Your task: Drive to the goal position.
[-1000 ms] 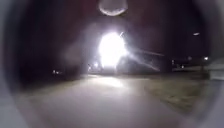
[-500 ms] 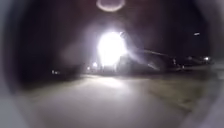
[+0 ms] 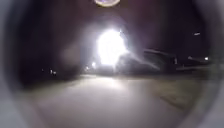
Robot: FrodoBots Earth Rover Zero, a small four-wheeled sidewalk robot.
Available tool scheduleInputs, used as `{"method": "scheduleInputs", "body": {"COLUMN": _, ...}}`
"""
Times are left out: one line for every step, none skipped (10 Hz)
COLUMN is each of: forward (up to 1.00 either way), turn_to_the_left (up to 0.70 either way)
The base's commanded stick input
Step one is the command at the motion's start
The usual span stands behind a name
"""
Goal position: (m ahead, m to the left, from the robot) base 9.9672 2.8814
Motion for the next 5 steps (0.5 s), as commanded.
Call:
{"method": "scheduleInputs", "body": {"forward": 1.0, "turn_to_the_left": 0.0}}
{"method": "scheduleInputs", "body": {"forward": 1.0, "turn_to_the_left": 0.0}}
{"method": "scheduleInputs", "body": {"forward": 1.0, "turn_to_the_left": 0.0}}
{"method": "scheduleInputs", "body": {"forward": 1.0, "turn_to_the_left": 0.0}}
{"method": "scheduleInputs", "body": {"forward": 1.0, "turn_to_the_left": 0.0}}
